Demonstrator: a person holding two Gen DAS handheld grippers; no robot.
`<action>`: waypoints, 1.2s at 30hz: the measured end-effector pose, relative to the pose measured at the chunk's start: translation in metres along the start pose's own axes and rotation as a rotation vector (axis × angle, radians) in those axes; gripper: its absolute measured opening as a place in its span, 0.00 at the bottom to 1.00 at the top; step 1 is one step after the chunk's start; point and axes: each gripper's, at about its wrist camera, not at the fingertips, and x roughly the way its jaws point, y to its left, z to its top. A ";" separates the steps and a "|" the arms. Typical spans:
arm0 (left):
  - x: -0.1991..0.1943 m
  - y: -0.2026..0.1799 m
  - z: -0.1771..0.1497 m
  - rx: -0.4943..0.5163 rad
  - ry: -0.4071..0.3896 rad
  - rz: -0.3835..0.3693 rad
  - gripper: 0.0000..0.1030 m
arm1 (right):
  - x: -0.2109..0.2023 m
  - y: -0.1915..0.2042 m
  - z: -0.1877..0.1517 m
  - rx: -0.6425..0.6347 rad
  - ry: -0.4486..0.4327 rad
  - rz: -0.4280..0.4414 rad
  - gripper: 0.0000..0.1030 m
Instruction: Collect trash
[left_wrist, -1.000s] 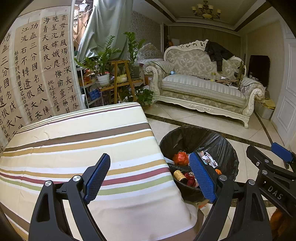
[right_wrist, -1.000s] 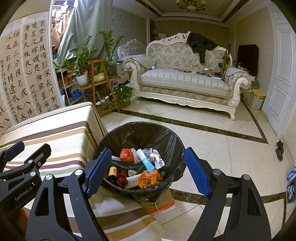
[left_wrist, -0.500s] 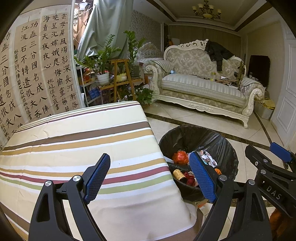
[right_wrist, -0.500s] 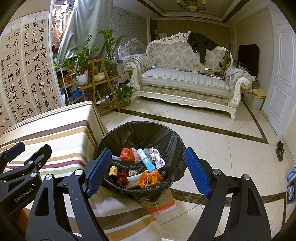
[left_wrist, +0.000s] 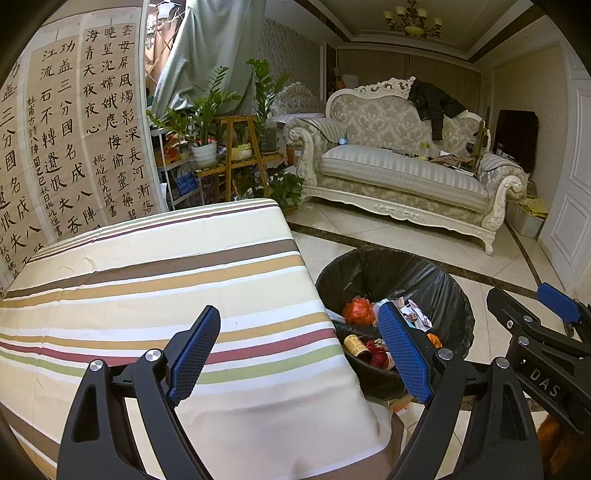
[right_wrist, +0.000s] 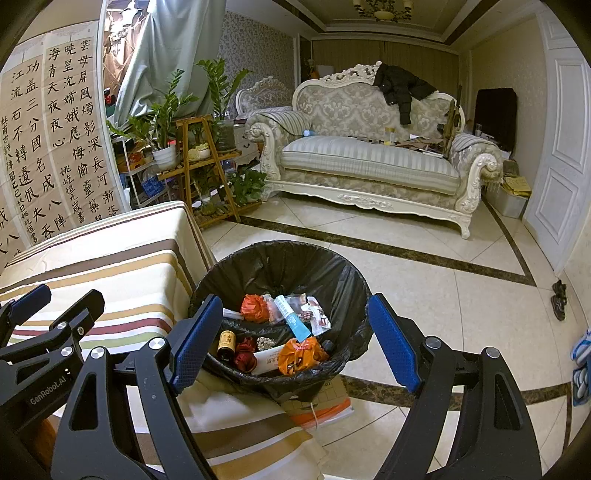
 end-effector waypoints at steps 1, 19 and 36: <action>-0.001 -0.001 -0.001 0.000 0.001 -0.001 0.82 | 0.000 0.001 -0.001 -0.001 0.000 0.000 0.77; -0.002 -0.002 -0.003 0.001 0.002 -0.005 0.82 | 0.000 0.001 0.000 0.000 0.001 0.000 0.77; -0.008 -0.010 -0.005 -0.005 -0.011 -0.030 0.82 | -0.001 0.002 0.001 0.000 0.001 0.000 0.77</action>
